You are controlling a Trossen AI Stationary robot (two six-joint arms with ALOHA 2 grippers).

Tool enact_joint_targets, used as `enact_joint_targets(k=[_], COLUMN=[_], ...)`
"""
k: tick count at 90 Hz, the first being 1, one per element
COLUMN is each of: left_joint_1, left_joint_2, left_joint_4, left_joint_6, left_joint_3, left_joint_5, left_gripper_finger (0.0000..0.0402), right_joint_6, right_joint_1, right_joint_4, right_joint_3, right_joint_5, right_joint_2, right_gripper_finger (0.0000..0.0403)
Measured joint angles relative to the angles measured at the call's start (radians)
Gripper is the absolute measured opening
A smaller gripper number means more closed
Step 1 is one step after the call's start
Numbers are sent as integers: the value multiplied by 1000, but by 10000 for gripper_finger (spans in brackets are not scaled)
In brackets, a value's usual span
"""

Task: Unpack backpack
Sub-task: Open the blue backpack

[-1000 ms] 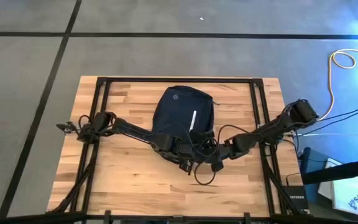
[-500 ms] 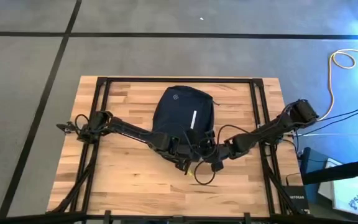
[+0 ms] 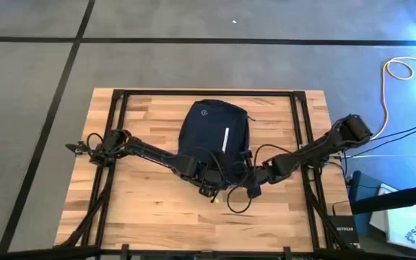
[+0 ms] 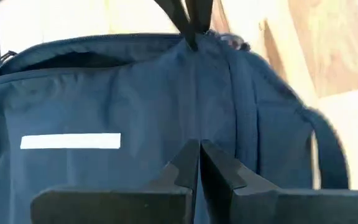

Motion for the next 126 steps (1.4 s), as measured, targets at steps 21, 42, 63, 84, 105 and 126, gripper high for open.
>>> enact_joint_targets(k=[21,42,63,84,105,126], left_joint_1=[-33,-72,-71,-58,-43,-157], left_joint_2=[0,0,0,12,2,0], left_joint_4=[178,174,187,357,310,217], left_joint_6=[52,73,142,124,-205,-286], left_joint_3=[-20,-21,-54,-100,-97,-98], left_joint_5=[219,158,61,-27,-8,-180], left_gripper_finger=[15,80,174,246,250,219], right_joint_6=[2,-38,-33,-23,-26,-26], right_joint_1=[1,-32,-81,-100,-112,-119], right_joint_4=[25,189,194,210,179,138], right_joint_3=[0,0,0,0,54,99], right_joint_5=[0,-98,-98,-91,-45,-33], right_joint_2=[-33,-34,-34,-35,-33,-33], right_gripper_finger=[1,0,0,0,0,0])
